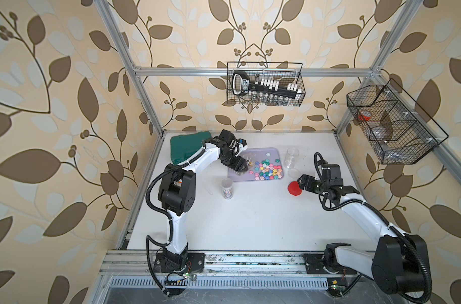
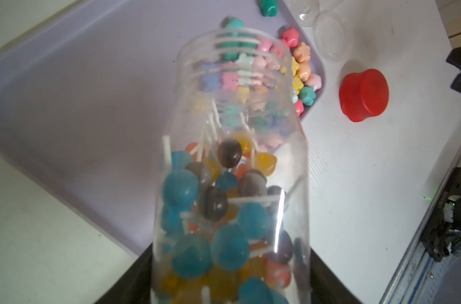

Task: Pour the candies out of the jar
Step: 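Pour the candies out of the jar onto the tray.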

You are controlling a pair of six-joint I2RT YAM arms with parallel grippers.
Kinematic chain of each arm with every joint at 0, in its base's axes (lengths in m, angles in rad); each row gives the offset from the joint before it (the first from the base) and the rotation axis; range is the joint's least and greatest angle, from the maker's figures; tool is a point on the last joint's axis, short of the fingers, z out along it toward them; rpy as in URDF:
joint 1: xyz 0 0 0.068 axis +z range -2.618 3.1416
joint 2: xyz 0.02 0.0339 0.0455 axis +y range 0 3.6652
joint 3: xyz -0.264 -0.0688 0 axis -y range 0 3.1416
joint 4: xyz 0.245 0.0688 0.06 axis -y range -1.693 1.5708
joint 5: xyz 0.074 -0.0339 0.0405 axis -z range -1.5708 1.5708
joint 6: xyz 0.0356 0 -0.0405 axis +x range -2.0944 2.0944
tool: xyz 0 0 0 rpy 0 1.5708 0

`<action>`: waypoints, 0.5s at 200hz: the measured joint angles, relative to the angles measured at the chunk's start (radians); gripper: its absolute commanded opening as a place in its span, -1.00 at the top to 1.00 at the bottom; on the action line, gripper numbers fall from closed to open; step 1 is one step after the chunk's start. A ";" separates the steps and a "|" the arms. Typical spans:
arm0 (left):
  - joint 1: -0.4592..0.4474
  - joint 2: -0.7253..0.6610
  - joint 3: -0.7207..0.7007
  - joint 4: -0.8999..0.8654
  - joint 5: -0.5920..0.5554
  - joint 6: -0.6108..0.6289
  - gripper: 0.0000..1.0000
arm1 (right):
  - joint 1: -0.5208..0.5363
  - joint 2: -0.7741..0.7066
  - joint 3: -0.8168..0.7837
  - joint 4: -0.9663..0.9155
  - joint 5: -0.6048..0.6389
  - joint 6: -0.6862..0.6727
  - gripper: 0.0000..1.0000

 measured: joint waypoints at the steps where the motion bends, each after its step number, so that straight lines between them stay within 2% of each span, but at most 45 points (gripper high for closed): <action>1: 0.001 0.001 0.001 0.000 0.000 -0.001 -0.37 | 0.000 0.000 0.000 0.000 0.000 0.000 -0.77; 53: 0.024 0.053 0.082 -0.011 -0.048 -0.023 -0.37 | -0.009 0.001 0.000 0.002 -0.008 -0.003 -0.77; 100: 0.023 0.059 0.087 -0.047 -0.098 -0.022 -0.37 | -0.015 0.002 0.000 0.006 -0.023 -0.003 -0.77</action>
